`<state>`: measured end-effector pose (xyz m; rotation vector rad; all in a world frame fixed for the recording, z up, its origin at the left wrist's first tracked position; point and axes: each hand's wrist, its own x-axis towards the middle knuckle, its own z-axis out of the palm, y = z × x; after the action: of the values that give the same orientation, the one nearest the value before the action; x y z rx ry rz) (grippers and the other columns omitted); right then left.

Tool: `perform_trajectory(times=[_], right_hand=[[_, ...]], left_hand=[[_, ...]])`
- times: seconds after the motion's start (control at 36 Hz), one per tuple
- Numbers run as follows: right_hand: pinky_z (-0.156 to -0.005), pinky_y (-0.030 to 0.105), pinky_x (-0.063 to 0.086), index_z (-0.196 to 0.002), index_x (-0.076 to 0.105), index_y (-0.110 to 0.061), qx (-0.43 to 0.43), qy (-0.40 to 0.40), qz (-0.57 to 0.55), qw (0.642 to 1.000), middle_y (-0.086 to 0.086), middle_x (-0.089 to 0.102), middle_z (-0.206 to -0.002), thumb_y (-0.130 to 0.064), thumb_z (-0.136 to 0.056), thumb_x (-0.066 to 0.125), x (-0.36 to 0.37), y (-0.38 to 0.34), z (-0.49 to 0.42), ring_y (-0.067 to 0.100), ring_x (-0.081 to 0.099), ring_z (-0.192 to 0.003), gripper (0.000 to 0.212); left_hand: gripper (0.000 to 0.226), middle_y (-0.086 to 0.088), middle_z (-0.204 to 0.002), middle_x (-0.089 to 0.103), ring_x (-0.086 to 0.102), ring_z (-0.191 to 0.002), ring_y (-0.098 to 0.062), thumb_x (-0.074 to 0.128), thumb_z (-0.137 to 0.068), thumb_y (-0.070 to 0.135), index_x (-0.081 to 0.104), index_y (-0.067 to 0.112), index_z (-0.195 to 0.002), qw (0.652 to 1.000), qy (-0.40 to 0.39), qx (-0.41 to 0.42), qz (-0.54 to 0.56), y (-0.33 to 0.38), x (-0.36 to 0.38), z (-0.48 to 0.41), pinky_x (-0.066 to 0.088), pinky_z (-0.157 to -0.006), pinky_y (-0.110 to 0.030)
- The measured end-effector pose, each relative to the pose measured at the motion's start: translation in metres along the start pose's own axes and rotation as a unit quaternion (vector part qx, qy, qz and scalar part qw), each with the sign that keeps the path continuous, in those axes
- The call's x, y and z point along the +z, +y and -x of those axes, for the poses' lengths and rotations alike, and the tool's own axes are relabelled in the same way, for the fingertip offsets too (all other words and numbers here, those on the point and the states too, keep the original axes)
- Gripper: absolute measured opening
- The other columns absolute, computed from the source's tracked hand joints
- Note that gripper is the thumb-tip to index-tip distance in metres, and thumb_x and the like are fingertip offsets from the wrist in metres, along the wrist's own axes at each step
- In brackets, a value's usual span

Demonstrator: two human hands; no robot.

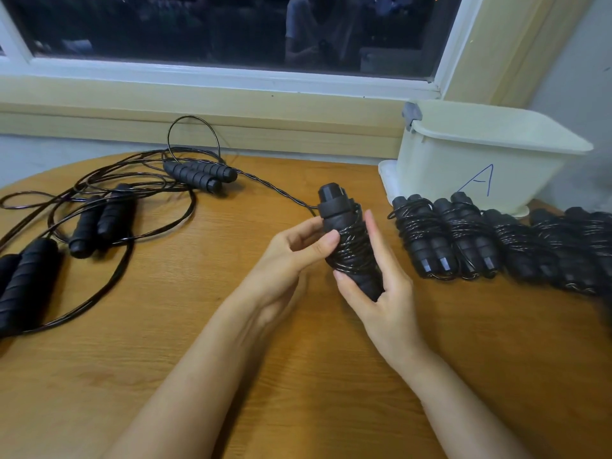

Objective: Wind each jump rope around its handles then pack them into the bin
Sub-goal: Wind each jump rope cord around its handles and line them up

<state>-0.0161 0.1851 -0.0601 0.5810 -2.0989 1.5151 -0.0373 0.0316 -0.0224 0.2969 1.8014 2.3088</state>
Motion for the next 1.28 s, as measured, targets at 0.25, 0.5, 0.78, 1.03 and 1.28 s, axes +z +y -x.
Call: perform_trajectory(times=[0.25, 0.5, 0.78, 1.03, 1.28], right_hand=[[-0.113, 0.018, 0.028, -0.152, 0.032, -0.009, -0.014, -0.014, 0.061, 0.998, 0.007, 0.039, -0.149, -0.024, -0.090, 0.066, 0.000, 0.000, -0.001, 0.011, 0.034, -0.143, 0.073], [-0.109, 0.030, 0.042, -0.151, 0.031, -0.035, 0.034, -0.019, 0.038, 0.999, -0.009, 0.051, -0.146, -0.032, -0.080, 0.076, 0.001, 0.004, 0.000, 0.008, 0.048, -0.135, 0.084], [-0.101, 0.010, 0.038, -0.145, 0.036, -0.033, 0.100, -0.063, -0.090, 0.989, -0.040, 0.053, -0.129, -0.024, -0.080, 0.076, -0.015, -0.004, -0.007, -0.007, 0.048, -0.129, 0.077], [-0.107, 0.007, 0.028, -0.151, 0.032, -0.020, 0.085, -0.037, -0.063, 0.994, -0.014, 0.036, -0.150, -0.032, -0.088, 0.065, -0.013, -0.002, -0.008, -0.010, 0.031, -0.138, 0.072], [-0.111, 0.017, 0.033, -0.141, 0.050, -0.008, -0.076, 0.040, 0.109, 0.990, 0.011, 0.049, -0.145, -0.018, -0.096, 0.056, -0.005, 0.004, -0.003, 0.013, 0.043, -0.138, 0.046]], left_hand=[[0.050, 0.001, -0.099, 0.073, 0.067, -0.094, -0.008, 0.077, -0.074, 0.021, 0.064, 0.002, -0.119, 0.996, 0.078, 0.019, 0.037, 0.000, 0.006, 0.001, 0.050, -0.077, -0.016], [0.055, 0.005, -0.096, 0.073, 0.064, -0.097, -0.006, 0.089, -0.061, 0.028, 0.072, 0.015, -0.111, 0.990, 0.135, 0.030, -0.032, -0.002, 0.010, 0.001, 0.048, -0.074, -0.011], [0.041, -0.005, -0.106, 0.073, 0.067, -0.103, -0.014, 0.076, -0.069, 0.027, 0.070, 0.011, -0.106, 0.990, 0.099, 0.056, -0.080, 0.003, 0.003, 0.002, 0.051, -0.084, -0.018], [0.044, -0.010, -0.102, 0.075, 0.072, -0.095, -0.018, 0.073, -0.073, 0.024, 0.066, 0.005, -0.112, 0.993, 0.091, 0.046, -0.051, 0.009, 0.002, 0.004, 0.053, -0.079, -0.020], [0.039, -0.002, -0.079, 0.077, 0.072, -0.070, -0.007, 0.079, -0.065, 0.022, 0.066, 0.008, -0.100, 0.983, 0.175, 0.047, -0.030, 0.010, 0.012, 0.005, 0.050, -0.062, -0.012]])
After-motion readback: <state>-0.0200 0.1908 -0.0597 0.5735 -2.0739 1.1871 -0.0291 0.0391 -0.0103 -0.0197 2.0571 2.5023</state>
